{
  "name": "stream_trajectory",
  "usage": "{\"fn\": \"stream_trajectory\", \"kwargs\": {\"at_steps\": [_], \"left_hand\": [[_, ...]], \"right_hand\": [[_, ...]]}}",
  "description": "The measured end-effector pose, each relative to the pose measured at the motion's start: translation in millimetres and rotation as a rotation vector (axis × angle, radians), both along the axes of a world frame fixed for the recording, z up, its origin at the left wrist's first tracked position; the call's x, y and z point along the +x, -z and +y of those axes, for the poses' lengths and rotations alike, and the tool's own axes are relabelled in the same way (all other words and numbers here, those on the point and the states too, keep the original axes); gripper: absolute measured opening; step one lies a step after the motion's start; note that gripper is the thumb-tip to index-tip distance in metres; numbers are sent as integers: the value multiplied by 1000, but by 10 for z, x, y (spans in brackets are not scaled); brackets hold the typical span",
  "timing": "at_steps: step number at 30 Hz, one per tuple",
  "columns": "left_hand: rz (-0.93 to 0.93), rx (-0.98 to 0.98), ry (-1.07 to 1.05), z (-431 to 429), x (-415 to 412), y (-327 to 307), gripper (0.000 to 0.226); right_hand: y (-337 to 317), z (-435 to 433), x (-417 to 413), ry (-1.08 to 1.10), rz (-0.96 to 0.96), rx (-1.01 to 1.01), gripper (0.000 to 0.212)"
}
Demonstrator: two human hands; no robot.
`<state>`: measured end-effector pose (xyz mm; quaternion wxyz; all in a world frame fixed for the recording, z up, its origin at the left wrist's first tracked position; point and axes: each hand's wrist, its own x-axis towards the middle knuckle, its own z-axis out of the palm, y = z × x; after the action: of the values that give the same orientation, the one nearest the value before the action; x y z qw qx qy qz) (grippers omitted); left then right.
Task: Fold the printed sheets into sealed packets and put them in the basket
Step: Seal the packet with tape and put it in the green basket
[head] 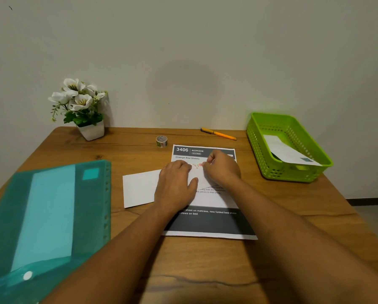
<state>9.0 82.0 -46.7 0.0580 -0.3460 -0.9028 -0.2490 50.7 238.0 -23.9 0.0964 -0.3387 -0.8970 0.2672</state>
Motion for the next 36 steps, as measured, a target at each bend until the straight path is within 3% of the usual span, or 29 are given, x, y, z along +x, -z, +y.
{"fn": "stream_trajectory", "kwargs": {"at_steps": [2, 4, 11, 31, 36], "left_hand": [[-4, 0, -3, 4, -4, 2, 51], [-1, 1, -6, 9, -4, 12, 51], [13, -7, 12, 0, -6, -2, 49], [-1, -11, 15, -7, -2, -14, 49], [-7, -38, 9, -5, 8, -21, 53]], "right_hand": [[120, -34, 145, -49, 153, 66, 4], [229, -58, 260, -146, 239, 144, 11], [279, -113, 242, -387, 187, 419, 30], [254, -181, 276, -403, 102, 423, 32], [264, -123, 330, -420, 157, 379, 32]]}}
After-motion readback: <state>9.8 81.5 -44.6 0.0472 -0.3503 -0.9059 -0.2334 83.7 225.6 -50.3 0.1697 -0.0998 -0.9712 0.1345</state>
